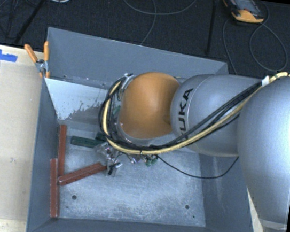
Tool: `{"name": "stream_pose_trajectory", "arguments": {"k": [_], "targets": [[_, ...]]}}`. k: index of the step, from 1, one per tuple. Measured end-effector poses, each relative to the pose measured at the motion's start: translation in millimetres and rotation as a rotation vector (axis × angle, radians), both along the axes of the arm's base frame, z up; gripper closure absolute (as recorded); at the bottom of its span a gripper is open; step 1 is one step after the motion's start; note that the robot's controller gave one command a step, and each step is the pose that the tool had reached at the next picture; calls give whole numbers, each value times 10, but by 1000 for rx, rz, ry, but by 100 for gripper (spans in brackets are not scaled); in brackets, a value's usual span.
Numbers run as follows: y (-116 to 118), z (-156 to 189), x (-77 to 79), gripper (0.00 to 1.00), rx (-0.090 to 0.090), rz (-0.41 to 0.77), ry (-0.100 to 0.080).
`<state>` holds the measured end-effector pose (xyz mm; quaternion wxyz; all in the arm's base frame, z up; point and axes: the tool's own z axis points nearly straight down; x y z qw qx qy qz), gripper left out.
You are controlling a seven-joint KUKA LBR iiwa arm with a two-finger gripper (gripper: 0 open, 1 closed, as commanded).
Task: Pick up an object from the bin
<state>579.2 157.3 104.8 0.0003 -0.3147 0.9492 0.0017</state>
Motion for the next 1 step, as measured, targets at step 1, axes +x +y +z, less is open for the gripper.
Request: {"name": "stream_pose_trajectory", "arguments": {"k": [1], "targets": [[-697,1177,342,100,-4,224,-9]]}}
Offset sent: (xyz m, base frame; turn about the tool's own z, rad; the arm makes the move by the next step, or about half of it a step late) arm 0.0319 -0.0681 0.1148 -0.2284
